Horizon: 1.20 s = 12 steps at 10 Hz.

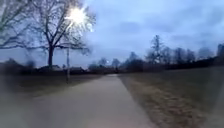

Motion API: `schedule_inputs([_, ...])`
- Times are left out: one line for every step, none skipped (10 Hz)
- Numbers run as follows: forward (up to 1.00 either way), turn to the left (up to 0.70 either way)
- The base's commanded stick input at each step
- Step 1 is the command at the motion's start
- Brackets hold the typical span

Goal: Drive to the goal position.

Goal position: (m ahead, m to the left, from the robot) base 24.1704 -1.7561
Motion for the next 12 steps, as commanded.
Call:
schedule_inputs([1.0,0.12])
schedule_inputs([1.0,0.04])
schedule_inputs([1.0,0.04])
schedule_inputs([1.0,0.04])
schedule_inputs([1.0,0.04])
schedule_inputs([1.0,0.04])
schedule_inputs([1.0,0.04])
schedule_inputs([1.0,0.04])
schedule_inputs([1.0,0.04])
schedule_inputs([1.0,0.03])
schedule_inputs([1.0,-0.27])
schedule_inputs([1.0,-0.36])
